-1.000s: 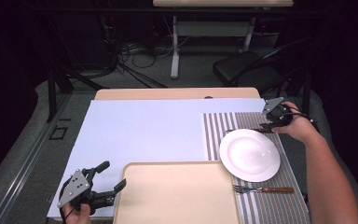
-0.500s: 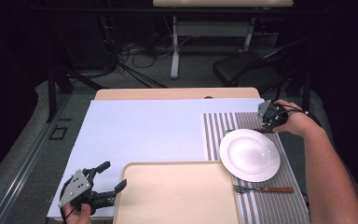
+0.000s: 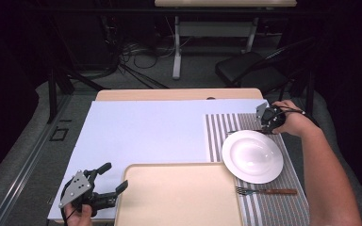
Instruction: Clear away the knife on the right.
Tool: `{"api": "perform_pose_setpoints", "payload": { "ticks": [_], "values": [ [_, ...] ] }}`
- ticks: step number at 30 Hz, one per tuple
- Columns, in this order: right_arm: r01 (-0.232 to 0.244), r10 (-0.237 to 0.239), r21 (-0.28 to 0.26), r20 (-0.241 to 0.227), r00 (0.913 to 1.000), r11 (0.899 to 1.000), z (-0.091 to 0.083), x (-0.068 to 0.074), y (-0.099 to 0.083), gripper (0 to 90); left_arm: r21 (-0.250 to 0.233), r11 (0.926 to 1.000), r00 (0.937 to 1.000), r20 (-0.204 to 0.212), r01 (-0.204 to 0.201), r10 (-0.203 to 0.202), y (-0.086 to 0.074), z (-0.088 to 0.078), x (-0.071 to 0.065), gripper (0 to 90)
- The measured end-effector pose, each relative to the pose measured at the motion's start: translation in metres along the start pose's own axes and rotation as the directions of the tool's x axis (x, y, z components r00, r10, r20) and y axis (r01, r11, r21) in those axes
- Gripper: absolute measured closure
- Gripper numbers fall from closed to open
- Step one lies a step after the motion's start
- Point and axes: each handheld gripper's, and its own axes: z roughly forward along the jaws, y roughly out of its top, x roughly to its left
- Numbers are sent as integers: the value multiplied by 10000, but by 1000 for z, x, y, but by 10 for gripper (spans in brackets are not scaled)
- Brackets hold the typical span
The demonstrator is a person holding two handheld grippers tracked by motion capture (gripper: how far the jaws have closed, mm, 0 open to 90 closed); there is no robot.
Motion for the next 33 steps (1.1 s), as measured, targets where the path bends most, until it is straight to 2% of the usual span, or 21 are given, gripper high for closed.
{"api": "perform_pose_setpoints", "payload": {
  "ticks": [3,4,5,6,7,8,9,12,16,17,18,19,22,23,26,27,28,33],
  "values": [
    [-356,358,95,-199,9992,9993,4,0,0,449,-2,10000,10000,0,19,-19,0,0,0,156],
    [-80,80,33,-177,9998,10000,5,-3,1,459,-2,10000,10000,0,19,-19,0,0,0,156],
    [-80,80,33,-177,9998,10000,5,-3,1,459,-16,10000,10000,15,32,-32,0,0,0,156],
    [-210,213,137,-227,9995,9997,6,-2,1,465,-18,10000,10000,34,52,-52,0,0,1,156],
    [-469,469,0,-305,9984,9989,8,-2,0,485,-24,10000,10000,28,71,-70,-1,0,1,156],
    [-511,504,-246,-298,9983,9984,11,-2,-1,492,-23,10000,10000,24,78,-77,-1,0,1,156],
    [-538,533,-143,-330,9980,9984,12,-2,-1,501,-23,10000,10000,24,78,-77,-1,0,1,156],
    [-453,472,295,-644,9968,9985,14,-3,-2,529,-25,10000,10000,11,84,-84,-1,0,1,156],
    [-422,445,273,-898,9950,9987,17,0,-3,553,-27,9999,9999,-24,104,-104,-1,-1,1,156],
    [-362,357,-38,-881,9955,9993,22,2,-4,562,-24,9999,9999,-15,111,-111,-1,-1,1,156],
    [-291,325,344,-1024,9942,9990,21,3,-3,566,-24,9999,9999,-15,111,-111,-1,-1,1,156],
    [-403,446,418,-1086,9931,9983,21,4,-3,571,-20,10000,10000,9,93,-93,-1,0,1,156],
    [-87,129,360,-1174,9930,9993,25,5,-3,591,-18,10000,10000,5,75,-75,-1,0,1,156],
    [-224,281,480,-1208,9923,9986,25,6,-3,590,-21,10000,10000,4,75,-75,-1,0,1,156],
    [-80,116,297,-1214,9925,9995,30,8,-3,592,-22,10000,10000,5,78,-78,-1,0,1,156],
    [37,4,325,-1234,9924,9995,31,7,-2,595,-18,10000,10000,5,75,-75,-1,0,1,156],
    [-54,110,434,-1301,9914,9990,31,9,-2,595,-18,10000,10000,5,75,-75,-1,0,1,156],
    [130,-80,369,-1321,9912,9992,33,8,0,600,-10,10000,10000,25,61,-61,-1,0,1,156]
  ]
}}
